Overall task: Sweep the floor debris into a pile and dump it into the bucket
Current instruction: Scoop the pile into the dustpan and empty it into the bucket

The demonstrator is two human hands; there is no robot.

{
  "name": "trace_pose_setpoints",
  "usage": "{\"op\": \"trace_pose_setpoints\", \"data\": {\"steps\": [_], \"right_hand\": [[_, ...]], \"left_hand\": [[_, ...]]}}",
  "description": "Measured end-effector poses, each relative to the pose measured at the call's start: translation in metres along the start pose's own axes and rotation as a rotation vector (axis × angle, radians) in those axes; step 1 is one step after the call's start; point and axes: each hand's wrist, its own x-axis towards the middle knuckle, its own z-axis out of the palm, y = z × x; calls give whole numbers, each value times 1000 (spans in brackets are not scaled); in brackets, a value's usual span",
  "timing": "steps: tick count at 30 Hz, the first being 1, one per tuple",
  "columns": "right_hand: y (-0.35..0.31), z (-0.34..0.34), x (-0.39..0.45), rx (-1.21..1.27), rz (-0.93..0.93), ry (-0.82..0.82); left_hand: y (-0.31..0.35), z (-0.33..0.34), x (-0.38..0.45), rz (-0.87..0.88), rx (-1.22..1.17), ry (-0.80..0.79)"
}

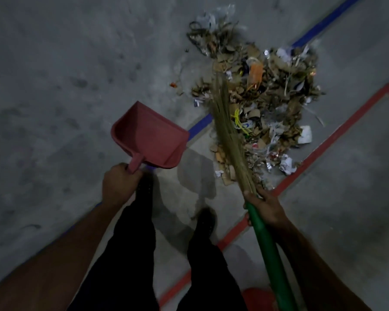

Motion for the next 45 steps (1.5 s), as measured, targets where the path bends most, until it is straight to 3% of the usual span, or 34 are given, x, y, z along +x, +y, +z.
{"op": "trace_pose_setpoints", "data": {"steps": [10, 17, 26, 32, 35, 40, 45], "right_hand": [[-137, 84, -80, 179, -35, 44], [-220, 122, -65, 279, -20, 37], [-366, 150, 33, 334, 78, 45], [-479, 143, 74, 518, 155, 56], [-526, 149, 102, 553, 207, 17], [-586, 172, 149, 366, 131, 161], [-627, 195, 211, 418, 167, 183]], "left_hand": [[64, -190, 47, 174, 61, -15], [135, -269, 113, 234, 174, 60], [260, -325, 260, 263, 264, 52], [362, -350, 341, 293, 310, -13], [412, -348, 388, 306, 340, -58], [482, -335, 472, 405, 485, -78], [525, -312, 545, 512, 711, -152]]}}
